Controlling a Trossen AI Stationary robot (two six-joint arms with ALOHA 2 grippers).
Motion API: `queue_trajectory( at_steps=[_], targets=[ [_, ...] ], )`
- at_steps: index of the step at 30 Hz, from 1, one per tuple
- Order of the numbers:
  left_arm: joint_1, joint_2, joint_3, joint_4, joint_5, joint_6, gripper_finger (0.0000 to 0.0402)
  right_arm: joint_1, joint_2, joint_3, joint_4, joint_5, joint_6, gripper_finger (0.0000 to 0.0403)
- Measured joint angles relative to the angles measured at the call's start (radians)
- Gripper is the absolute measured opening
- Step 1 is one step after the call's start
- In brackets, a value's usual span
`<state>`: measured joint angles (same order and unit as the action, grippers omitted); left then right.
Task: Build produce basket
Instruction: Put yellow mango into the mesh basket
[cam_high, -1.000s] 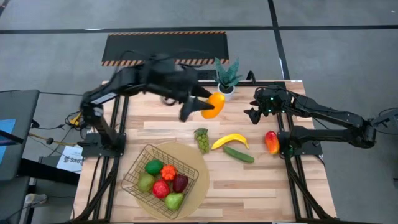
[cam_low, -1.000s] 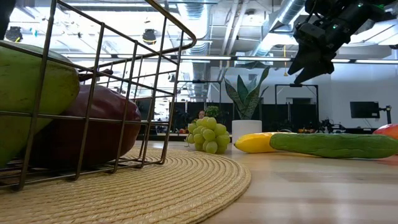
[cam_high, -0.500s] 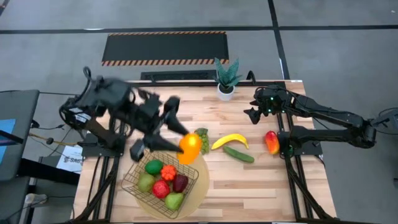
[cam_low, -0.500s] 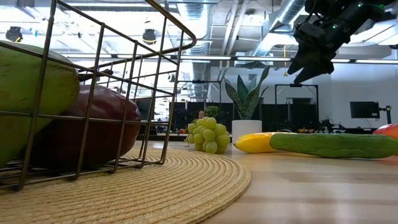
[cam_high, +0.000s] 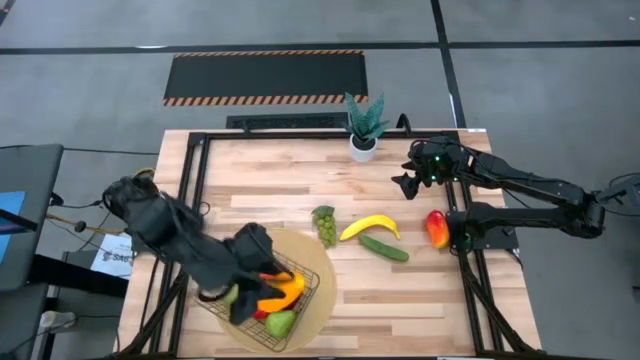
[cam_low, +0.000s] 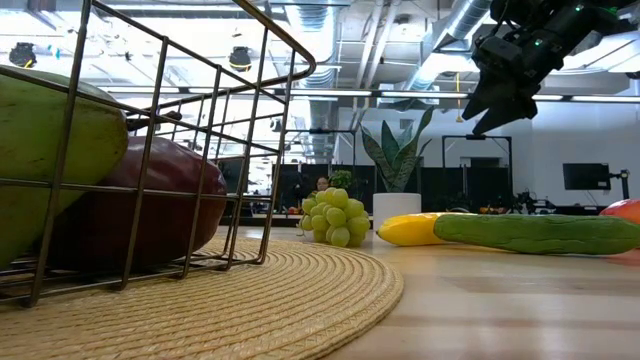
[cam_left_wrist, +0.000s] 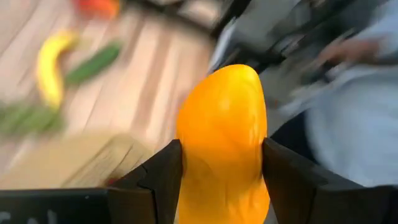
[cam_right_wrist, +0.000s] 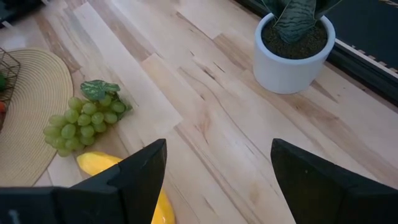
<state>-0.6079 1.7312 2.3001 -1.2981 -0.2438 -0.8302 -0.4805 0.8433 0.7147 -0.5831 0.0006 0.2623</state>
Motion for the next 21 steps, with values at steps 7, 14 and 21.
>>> queue_trajectory(
  at_steps=[7, 14, 21],
  targets=[
    [-0.007, 0.113, -0.021, -0.262, 0.083, 0.032, 0.0176, 0.000, 0.000, 0.000, 0.000, 0.000, 0.000, 0.0311],
    [0.021, 0.169, -0.151, -0.265, 0.219, 0.269, 0.0176, 0.000, 0.000, 0.000, 0.000, 0.000, -0.003, 0.0311],
    [0.086, 0.134, -0.319, -0.261, 0.213, 0.426, 0.0176, 0.000, 0.000, 0.000, 0.000, 0.000, -0.010, 0.0311]
  ],
)
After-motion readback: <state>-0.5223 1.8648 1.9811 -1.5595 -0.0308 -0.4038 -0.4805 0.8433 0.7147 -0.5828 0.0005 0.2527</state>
